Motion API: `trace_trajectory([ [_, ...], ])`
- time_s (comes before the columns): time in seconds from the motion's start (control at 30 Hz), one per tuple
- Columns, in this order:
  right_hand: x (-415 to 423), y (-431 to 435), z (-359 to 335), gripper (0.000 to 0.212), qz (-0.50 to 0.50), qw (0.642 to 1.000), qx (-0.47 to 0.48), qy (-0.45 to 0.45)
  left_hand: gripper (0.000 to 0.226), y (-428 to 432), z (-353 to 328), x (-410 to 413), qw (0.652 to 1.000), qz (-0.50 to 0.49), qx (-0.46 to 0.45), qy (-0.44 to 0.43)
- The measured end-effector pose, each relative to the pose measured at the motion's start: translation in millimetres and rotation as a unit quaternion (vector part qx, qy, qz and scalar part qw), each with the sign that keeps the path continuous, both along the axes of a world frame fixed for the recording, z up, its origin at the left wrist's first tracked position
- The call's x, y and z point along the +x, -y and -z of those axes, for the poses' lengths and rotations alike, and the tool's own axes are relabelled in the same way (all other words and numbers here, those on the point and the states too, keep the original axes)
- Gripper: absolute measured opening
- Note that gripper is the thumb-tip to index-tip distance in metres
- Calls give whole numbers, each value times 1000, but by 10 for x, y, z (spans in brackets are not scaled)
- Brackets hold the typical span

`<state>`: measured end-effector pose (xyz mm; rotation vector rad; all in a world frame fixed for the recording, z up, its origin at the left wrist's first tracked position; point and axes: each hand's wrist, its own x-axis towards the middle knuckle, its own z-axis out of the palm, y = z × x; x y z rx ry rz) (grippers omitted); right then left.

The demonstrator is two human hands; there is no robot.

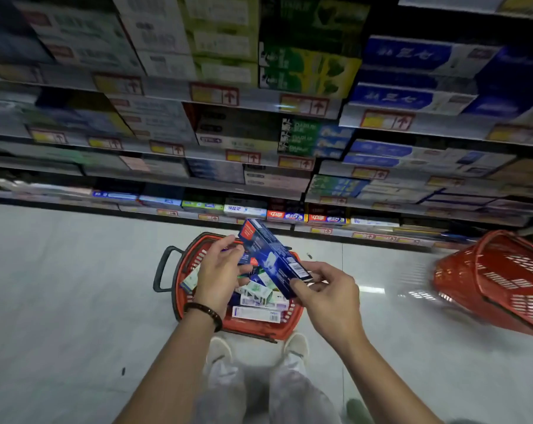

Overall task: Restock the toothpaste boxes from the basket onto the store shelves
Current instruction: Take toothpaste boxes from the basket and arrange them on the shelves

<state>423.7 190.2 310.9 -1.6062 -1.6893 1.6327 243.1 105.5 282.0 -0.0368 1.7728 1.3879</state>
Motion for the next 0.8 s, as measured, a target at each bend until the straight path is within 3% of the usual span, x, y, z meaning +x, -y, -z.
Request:
trace_trajectory([
  [0.23,-104,35,-788,28,-37,997,31,-57,33,-39,-709,-197,997,15,77,-28],
  [0.67,-243,-223,-1729,16,-47,989,55,-131,25,150,-1538,-518,990,20,137,-33],
  [0.8,-342,-220,-2005,17,-39,986,69,-149,23,206,-1756,-572,986,20,148,-73],
])
